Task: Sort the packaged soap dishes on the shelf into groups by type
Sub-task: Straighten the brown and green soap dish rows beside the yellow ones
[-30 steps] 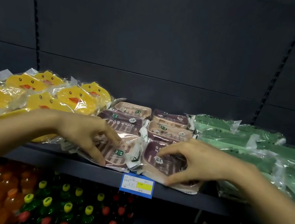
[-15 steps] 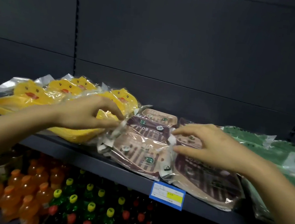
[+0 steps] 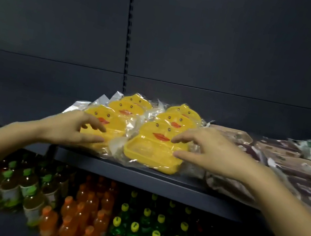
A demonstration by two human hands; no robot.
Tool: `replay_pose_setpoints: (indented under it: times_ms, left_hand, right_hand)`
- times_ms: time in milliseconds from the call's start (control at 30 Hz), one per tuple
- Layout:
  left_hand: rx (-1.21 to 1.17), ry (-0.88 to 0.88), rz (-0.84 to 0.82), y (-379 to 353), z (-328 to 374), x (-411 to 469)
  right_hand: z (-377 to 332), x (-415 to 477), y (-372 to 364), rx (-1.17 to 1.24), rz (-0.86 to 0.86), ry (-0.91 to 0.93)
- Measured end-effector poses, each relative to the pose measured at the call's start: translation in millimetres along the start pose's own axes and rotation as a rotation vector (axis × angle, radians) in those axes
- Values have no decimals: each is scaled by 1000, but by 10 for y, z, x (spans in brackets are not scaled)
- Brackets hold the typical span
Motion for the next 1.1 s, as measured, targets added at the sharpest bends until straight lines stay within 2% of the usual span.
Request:
replay_pose_setpoints:
  times_ms: [67, 167, 533, 733, 833, 967, 1100]
  left_hand:
    - [49, -7, -107, -22, -269, -75]
    - [87, -92, -170, -64, -464, -108]
    - [82, -333, 10, -270, -444, -41]
    - [97, -353, 15, -304, -353, 25]
    - [129, -352, -59, -257, -367, 83]
    - [17, -322, -131, -155, -354, 168]
    - [-78, -313, -107, -59, -284, 244]
  right_hand:
    - [-212, 162, -218, -4, -28, -17]
    - [-414, 282, -505, -24, -75, -78]
    - [-456, 137, -593, 36, -42, -172]
    - [-463, 136, -557, 33, -54, -172]
    - [-444, 153, -549, 0, -83, -171]
    - [-422, 167, -530, -14, -123, -171]
    - [-378, 255, -435, 49, -73, -177]
Point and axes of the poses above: each hand's wrist, its own x-axis towards the middle knuckle, its own y-axis out of the back of the hand, z = x × y, the point moved 3 cm from there along x, towards the middle knuckle
